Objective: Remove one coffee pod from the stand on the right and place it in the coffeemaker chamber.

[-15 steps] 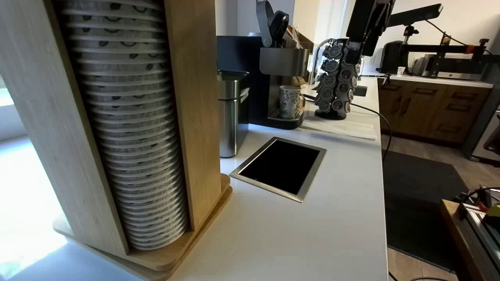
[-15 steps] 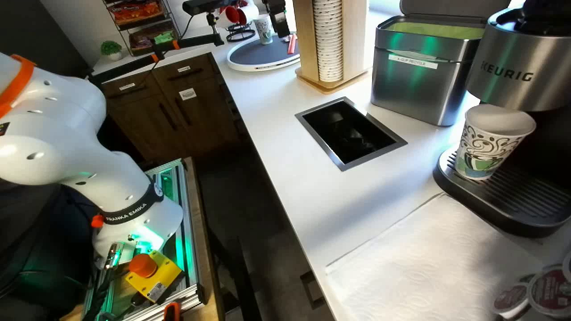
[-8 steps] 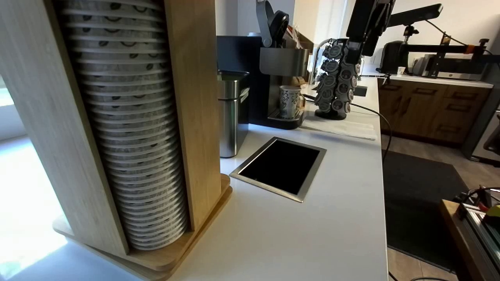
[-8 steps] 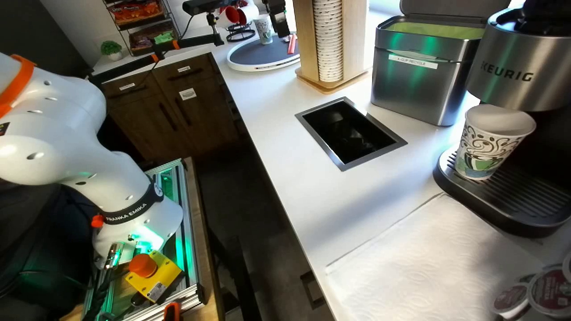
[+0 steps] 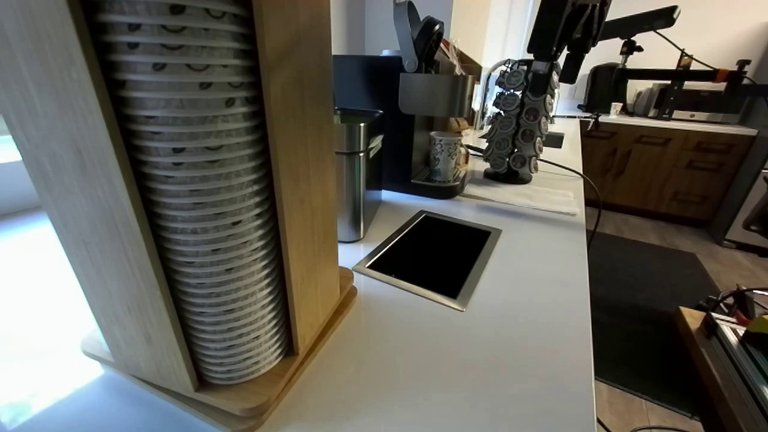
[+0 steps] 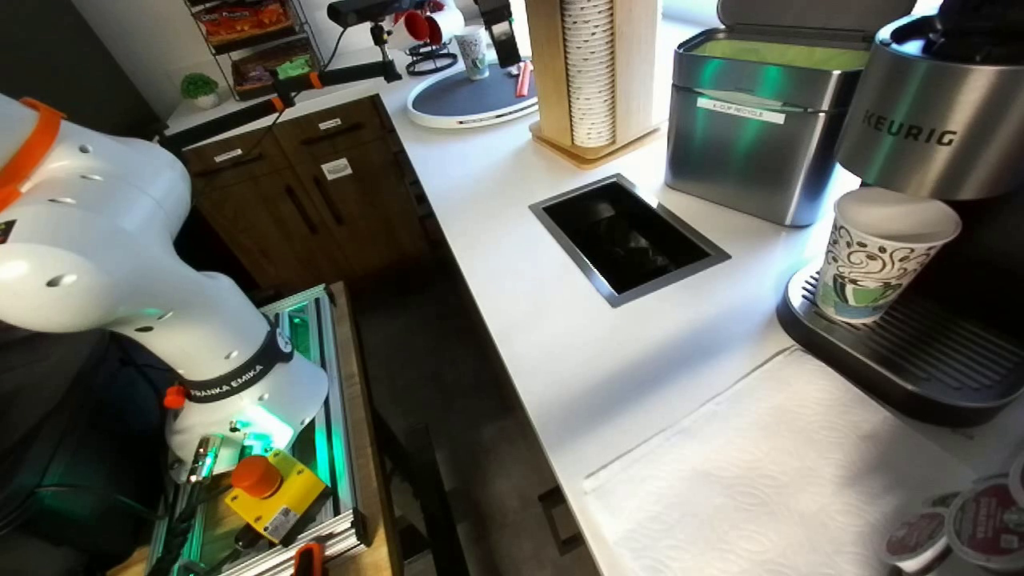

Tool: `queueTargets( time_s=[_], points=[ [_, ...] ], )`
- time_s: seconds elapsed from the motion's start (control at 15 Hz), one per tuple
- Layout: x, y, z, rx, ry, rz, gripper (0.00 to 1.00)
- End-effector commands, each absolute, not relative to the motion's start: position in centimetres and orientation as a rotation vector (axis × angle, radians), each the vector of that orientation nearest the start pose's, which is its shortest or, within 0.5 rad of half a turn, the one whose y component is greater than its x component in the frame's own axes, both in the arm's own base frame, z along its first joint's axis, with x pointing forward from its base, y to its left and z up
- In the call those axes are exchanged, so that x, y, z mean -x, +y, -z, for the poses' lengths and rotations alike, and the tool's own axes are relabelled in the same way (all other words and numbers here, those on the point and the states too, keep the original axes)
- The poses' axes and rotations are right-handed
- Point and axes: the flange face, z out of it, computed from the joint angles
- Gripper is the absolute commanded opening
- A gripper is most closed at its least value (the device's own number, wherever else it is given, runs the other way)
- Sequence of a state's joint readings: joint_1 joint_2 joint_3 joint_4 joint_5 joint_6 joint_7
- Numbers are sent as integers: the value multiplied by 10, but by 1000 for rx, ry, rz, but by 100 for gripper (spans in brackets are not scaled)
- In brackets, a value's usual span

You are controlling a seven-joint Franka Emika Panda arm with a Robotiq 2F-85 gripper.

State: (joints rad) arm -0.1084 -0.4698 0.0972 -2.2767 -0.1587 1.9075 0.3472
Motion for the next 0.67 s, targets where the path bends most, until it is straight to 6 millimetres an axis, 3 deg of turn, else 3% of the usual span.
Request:
queueTargets(
  time_s=[0.0,0.33,0.6],
  points=[
    [-423,-45,-559,3188,847,268,100],
    [-424,-88,-581,3026,1227,442,100],
    [-438,-108,-589,2912,1417,733,100]
  ],
)
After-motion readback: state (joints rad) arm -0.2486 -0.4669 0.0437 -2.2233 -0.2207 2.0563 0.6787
